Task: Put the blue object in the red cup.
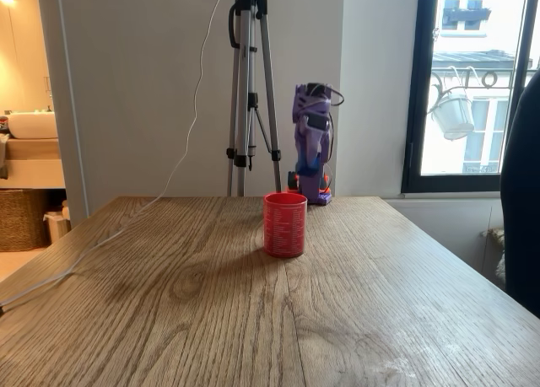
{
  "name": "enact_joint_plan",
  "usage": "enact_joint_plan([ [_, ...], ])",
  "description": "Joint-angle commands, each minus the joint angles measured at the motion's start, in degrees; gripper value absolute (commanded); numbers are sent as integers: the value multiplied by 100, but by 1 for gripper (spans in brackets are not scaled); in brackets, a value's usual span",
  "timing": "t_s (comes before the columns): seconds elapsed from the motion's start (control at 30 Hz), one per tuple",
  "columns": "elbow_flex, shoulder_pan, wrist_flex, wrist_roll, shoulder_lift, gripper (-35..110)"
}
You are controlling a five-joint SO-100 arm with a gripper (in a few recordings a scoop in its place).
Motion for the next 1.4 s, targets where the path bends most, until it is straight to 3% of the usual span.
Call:
enact_joint_plan([
  [0.0,-167,53,-580,-97,-114,1],
  [0.43,-185,492,-844,-281,-369,1],
  [0.47,-185,519,-809,-264,-369,5],
  [0.53,-176,580,-686,-255,-352,28],
  [0.6,-167,650,-606,-246,-343,38],
  [0.87,-158,729,-519,-290,-387,43],
  [1.0,-158,756,-519,-308,-387,37],
  [1.03,-158,756,-519,-343,-387,25],
  [1.07,-167,756,-598,-422,-387,1],
  [1.37,-176,782,-940,-694,-255,1],
])
